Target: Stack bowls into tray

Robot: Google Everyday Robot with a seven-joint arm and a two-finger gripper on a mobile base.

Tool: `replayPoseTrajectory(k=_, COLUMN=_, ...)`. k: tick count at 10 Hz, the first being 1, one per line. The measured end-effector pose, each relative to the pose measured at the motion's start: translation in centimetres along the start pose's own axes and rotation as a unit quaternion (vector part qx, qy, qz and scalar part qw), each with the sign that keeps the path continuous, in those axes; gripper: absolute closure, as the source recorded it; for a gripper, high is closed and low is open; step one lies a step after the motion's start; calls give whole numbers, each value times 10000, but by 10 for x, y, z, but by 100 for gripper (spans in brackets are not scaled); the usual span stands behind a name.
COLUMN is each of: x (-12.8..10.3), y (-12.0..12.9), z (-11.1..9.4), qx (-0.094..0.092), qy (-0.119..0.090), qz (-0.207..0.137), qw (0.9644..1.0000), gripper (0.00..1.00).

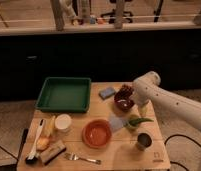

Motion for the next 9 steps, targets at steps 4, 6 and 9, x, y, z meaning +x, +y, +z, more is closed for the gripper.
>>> replayPoseTrajectory(k=4, x=0, y=-8, z=13, qx=-318, qy=-260, qz=-610, qw=9973, gripper=20)
replayPoseTrajectory(k=6, x=4, y=-11, z=16, qx=-404, qy=-347, qz=-826, qw=9952, gripper=22)
replayPoseTrajectory(k=9, x=10, y=-10, z=17, qx=-416, qy=-441, qz=-1010, qw=9930, gripper=49)
